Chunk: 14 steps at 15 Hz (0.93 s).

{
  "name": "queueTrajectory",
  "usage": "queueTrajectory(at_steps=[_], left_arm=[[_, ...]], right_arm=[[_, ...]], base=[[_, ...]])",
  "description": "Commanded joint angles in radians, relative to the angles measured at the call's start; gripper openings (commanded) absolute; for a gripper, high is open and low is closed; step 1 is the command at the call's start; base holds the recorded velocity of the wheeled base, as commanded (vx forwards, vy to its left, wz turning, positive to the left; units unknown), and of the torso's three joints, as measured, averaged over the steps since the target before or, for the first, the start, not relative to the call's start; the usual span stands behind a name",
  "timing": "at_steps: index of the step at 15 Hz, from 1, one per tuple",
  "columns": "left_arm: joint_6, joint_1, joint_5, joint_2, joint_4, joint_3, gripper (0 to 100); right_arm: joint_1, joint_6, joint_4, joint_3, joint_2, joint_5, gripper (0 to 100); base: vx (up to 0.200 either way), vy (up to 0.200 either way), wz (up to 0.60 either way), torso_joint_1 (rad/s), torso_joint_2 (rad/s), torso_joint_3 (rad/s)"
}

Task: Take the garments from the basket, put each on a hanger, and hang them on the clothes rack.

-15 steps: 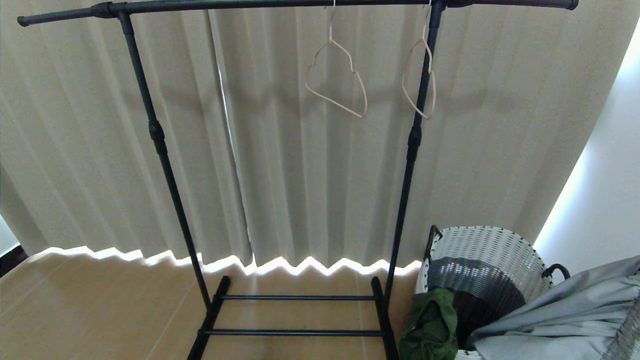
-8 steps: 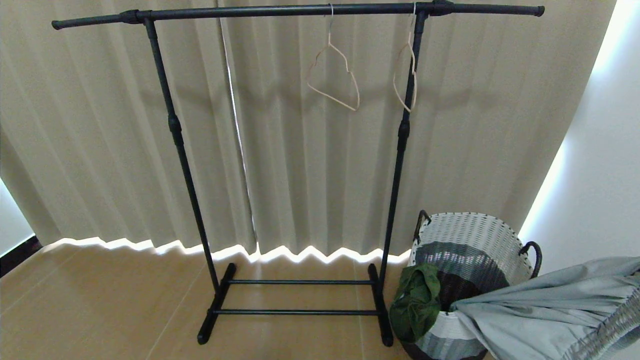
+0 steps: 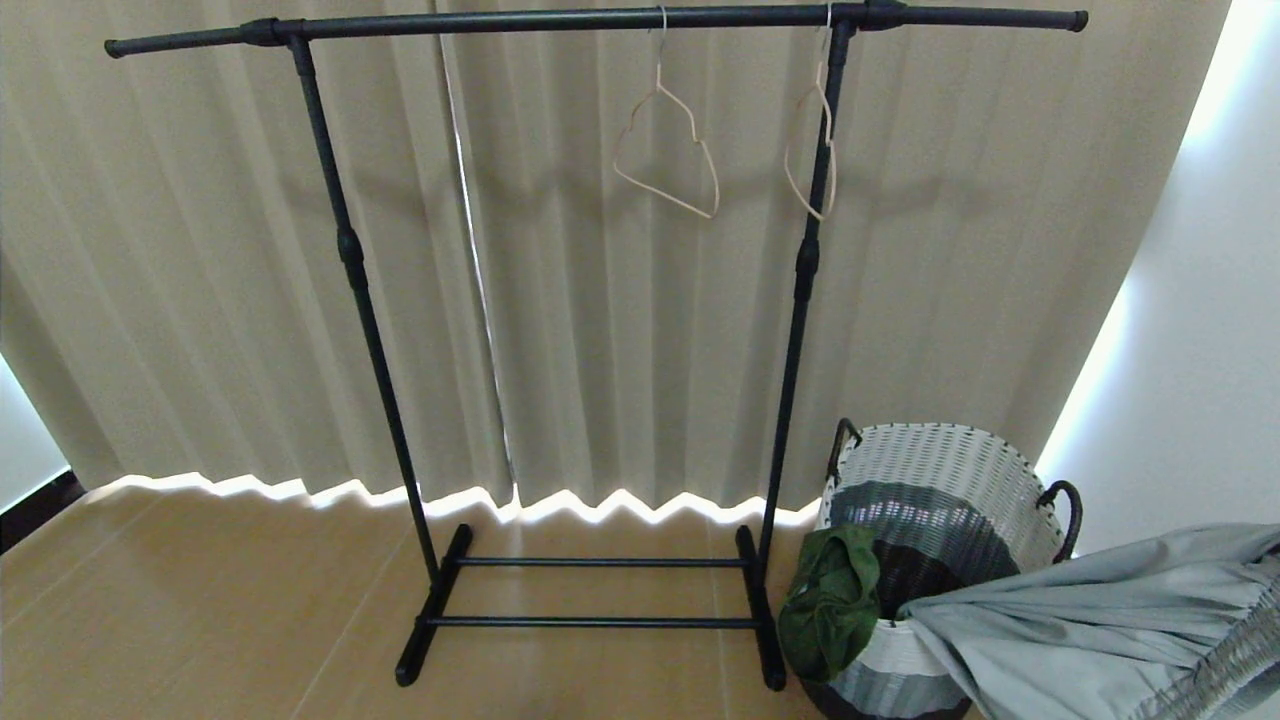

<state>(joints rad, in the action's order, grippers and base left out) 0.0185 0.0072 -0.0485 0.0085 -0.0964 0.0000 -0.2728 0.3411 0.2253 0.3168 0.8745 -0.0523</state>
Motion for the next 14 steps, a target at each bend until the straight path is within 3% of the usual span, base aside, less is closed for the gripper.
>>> queueTrajectory(at_steps=[1, 3, 8, 14], left_arm=[[0.000, 0.000, -0.001, 0.001, 0.000, 0.000, 100], [0.001, 0.000, -0.001, 0.001, -0.002, 0.000, 100], [0.001, 0.000, -0.002, 0.001, 0.000, 0.000, 100], [0.001, 0.000, -0.002, 0.001, 0.000, 0.000, 100]], right_arm=[[0.001, 0.003, 0.000, -0.001, 0.003, 0.000, 0], [0.001, 0.003, 0.000, -0.002, 0.003, 0.000, 0], [0.006, 0.016, 0.000, -0.001, 0.003, 0.000, 0], [0.007, 0.016, -0.001, -0.001, 0.003, 0.000, 0]], base=[[-0.200, 0.000, 0.00, 0.002, 0.00, 0.007], [-0.200, 0.000, 0.00, 0.010, 0.00, 0.000], [0.000, 0.000, 0.00, 0.000, 0.00, 0.000], [0.000, 0.200, 0.00, 0.003, 0.00, 0.001]])
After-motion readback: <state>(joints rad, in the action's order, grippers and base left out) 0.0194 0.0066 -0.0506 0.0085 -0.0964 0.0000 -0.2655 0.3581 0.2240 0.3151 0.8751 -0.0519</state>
